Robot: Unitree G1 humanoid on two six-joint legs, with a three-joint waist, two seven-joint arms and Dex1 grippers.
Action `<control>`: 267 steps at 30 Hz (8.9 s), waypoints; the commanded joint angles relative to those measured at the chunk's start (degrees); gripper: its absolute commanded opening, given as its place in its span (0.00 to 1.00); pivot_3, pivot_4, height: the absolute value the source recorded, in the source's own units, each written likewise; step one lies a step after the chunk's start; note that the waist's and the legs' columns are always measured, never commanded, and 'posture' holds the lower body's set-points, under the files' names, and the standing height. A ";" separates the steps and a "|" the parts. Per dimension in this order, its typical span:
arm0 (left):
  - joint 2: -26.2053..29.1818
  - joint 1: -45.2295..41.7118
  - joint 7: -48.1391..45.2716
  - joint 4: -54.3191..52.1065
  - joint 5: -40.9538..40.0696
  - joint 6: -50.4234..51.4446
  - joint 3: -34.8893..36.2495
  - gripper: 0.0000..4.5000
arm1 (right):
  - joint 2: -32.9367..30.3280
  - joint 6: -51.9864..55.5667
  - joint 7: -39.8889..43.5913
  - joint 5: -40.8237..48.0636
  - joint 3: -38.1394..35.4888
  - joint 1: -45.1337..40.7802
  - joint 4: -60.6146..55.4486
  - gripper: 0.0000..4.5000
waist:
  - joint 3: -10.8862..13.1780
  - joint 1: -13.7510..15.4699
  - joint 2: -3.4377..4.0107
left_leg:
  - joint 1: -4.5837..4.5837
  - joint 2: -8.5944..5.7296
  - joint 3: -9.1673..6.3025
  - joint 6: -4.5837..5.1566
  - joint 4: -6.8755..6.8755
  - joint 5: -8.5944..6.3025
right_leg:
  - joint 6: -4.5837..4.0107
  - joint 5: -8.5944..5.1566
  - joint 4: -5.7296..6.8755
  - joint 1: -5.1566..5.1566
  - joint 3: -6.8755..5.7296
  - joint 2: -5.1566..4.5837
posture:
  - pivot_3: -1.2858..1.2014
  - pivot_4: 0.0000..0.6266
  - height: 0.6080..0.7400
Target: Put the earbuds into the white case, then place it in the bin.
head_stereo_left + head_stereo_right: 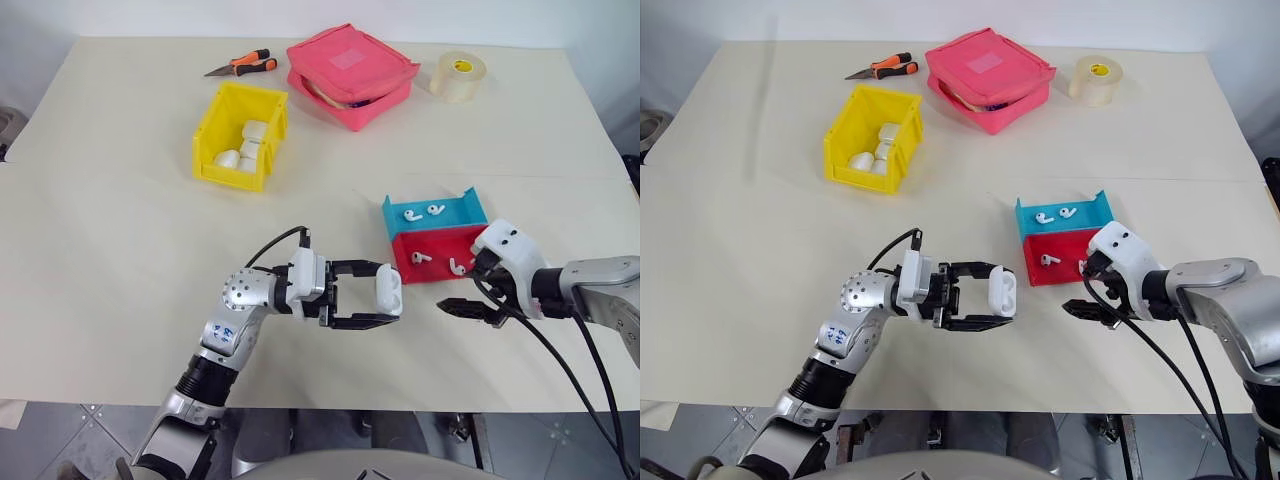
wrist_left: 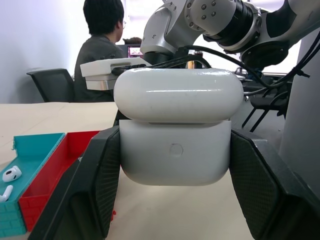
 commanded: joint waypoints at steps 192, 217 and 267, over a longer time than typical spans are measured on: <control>2.24 2.79 5.48 -6.44 -0.33 0.75 0.27 0.62 | 1.31 -63.52 41.07 -27.63 13.99 -20.63 28.60 0.10 | 0.04 0.14 0.07 | -0.02 0.06 -0.01 -0.01 0.07 0.01 | 0.01 0.01 -0.01 0.02 -0.09 0.03 | 0.52 0.24 1.00; 0.03 -9.43 -8.48 9.90 -2.32 -1.01 3.36 0.62 | 33.36 -24.21 -3.55 28.98 -26.31 14.08 -22.74 0.10 | 0.03 -0.08 0.08 | 0.06 0.02 -0.01 -0.02 -0.02 0.00 | 0.00 0.01 0.02 0.05 -0.04 0.08 | 0.52 0.24 1.00; -3.42 -7.93 -14.22 6.03 -9.45 6.25 6.70 0.62 | 29.00 -55.40 -7.41 15.95 -4.91 17.99 -16.67 0.10 | 0.03 -0.05 0.08 | 0.08 0.03 0.01 0.00 -0.04 0.00 | -0.01 0.01 -0.01 0.05 0.02 0.10 | 0.52 0.24 1.00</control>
